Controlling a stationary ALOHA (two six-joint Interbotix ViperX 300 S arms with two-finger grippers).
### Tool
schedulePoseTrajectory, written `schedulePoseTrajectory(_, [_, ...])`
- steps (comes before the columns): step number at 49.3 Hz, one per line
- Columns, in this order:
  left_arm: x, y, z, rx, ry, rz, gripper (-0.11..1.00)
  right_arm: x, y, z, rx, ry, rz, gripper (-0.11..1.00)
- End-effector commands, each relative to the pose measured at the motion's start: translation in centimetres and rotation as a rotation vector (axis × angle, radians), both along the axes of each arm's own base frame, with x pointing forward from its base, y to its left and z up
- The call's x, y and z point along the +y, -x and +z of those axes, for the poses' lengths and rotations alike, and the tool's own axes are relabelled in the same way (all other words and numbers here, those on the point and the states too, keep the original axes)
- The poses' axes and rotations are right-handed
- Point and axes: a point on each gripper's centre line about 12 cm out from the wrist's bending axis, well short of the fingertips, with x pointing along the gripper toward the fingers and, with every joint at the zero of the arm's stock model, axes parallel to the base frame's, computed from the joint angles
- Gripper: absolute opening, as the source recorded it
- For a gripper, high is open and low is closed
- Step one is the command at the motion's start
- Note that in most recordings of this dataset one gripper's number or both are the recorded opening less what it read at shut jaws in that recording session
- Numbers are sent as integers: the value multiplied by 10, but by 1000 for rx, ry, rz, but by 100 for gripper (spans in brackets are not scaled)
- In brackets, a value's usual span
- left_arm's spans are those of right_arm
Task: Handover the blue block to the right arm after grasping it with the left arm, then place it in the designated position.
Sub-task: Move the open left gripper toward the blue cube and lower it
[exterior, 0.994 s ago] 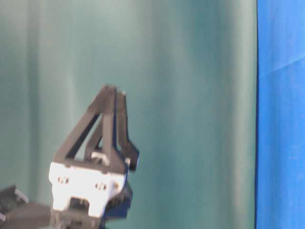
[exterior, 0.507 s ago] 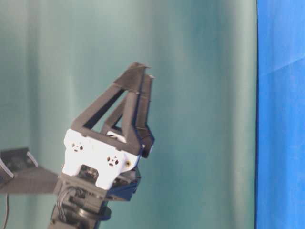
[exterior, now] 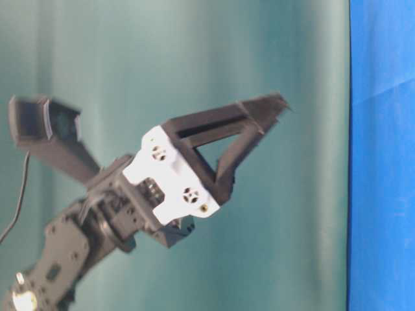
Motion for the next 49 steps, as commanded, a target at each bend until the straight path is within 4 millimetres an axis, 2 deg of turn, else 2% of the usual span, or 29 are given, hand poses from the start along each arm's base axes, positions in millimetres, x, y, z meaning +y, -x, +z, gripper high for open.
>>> schedulePoseTrajectory(1, [-4,-4,21,25,-12,-16,93,-1,-3,6,-14,-2,-2,95])
schedulePoseTrajectory(10, [-9,-9,23,107,-32,-48,93,-1,-4,6,-9,-3,-2,95])
schedulePoseTrajectory(49, [-9,-10,23,109,-28,-43,93,-1,-4,4,-5,-1,-2,95])
